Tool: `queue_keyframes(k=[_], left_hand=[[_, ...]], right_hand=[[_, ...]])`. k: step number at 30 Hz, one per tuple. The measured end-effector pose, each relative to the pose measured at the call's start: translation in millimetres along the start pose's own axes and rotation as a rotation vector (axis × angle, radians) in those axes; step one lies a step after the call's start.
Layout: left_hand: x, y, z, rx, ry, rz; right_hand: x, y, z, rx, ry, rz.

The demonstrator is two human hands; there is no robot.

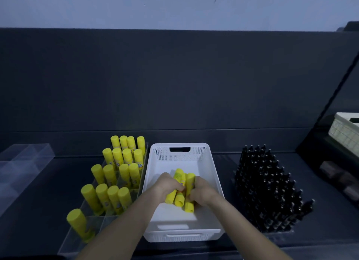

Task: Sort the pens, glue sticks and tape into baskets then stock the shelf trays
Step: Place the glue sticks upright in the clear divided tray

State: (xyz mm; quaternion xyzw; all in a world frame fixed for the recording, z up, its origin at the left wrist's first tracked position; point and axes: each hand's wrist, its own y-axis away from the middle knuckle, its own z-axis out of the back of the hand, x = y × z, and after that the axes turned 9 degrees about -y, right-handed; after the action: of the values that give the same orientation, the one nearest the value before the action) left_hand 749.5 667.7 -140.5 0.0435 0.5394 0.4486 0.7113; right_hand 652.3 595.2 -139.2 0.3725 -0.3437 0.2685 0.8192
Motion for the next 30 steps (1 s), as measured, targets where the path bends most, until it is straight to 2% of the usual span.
queue_keyframes(k=[2, 5, 9, 13, 17, 21, 26, 30], left_hand=[[0, 2, 4, 0.054, 0.118, 0.010], [-5, 11, 11, 0.122, 0.256, -0.070], [-9, 33, 25, 0.090, 0.262, -0.298], [2, 63, 48, -0.015, 0.286, -0.481], [19, 100, 77, -0.108, 0.316, -0.585], [49, 131, 115, -0.215, 0.300, -0.587], [96, 156, 164, -0.353, 0.323, -0.598], [131, 161, 185, -0.430, 0.347, -0.515]], right_hand=[[0, 2, 0, -0.022, -0.136, 0.024], [2, 11, 2, -0.038, -0.514, 0.061], [15, 31, 7, -0.055, -0.679, 0.229], [37, 57, 6, -0.078, -0.644, 0.393], [63, 81, -9, 0.012, -0.615, 0.496], [83, 92, -36, 0.075, -0.623, 0.561], [95, 89, -66, 0.080, -0.564, 0.557], [101, 84, -98, 0.007, -0.372, 0.536]])
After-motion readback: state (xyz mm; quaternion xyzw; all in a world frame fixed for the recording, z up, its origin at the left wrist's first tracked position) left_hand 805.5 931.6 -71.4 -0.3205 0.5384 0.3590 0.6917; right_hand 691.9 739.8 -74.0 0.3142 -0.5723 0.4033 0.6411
